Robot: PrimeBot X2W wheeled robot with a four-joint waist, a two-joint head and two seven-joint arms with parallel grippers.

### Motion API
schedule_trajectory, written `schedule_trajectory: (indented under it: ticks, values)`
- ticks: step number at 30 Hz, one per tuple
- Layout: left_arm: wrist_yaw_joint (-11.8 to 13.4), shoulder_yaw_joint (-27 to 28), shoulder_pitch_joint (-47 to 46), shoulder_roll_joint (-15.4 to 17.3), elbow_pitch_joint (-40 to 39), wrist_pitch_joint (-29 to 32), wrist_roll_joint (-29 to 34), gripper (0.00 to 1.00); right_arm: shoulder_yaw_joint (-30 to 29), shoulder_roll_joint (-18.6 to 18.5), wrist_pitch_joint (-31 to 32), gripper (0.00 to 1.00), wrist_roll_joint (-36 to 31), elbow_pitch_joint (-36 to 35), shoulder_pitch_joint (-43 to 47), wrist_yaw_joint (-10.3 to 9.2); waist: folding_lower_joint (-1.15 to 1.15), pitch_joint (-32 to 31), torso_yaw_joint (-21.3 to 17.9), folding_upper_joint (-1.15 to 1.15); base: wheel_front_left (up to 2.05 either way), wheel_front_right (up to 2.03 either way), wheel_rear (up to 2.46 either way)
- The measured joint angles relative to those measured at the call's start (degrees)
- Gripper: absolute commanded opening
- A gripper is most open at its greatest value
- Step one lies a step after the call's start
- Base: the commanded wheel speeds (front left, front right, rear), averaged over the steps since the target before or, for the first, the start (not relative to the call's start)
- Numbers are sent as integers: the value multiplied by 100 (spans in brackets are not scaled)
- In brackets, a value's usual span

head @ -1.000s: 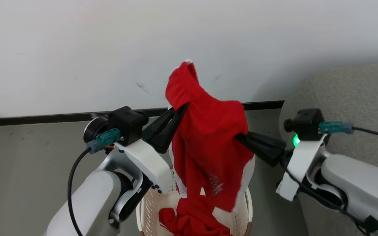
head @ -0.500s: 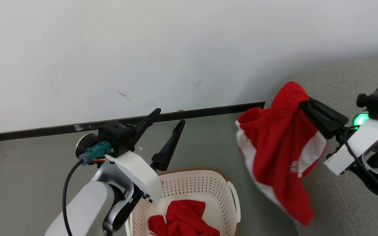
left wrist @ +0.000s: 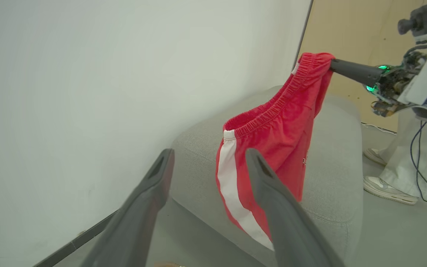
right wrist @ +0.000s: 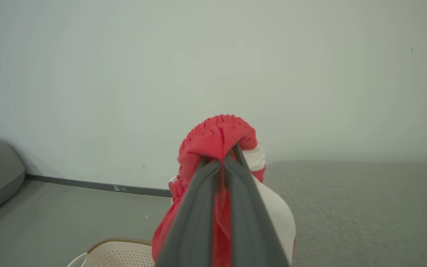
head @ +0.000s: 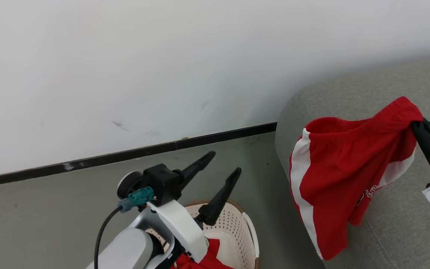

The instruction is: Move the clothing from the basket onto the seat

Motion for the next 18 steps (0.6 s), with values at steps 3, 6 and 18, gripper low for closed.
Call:
schedule_trajectory:
  ticks: [3, 6, 18]
  values:
    - [-7, -104, 30, -49, -34, -42, 0, 100, -301, 12, 0, 0, -129, -59, 242, 0, 0, -37, -111, 0, 0, 0, 0]
    - [-55, -157, 30, -74, -63, -82, 0, 100, -466, 76, 0, 0, -226, -196, 465, 0, 0, -68, -224, 0, 0, 0, 0]
    - [-55, -279, 264, -226, -135, -216, -5, 100, -720, 330, 0, 0, -538, -583, 1032, 0, 0, -114, -653, 0, 0, 0, 0]
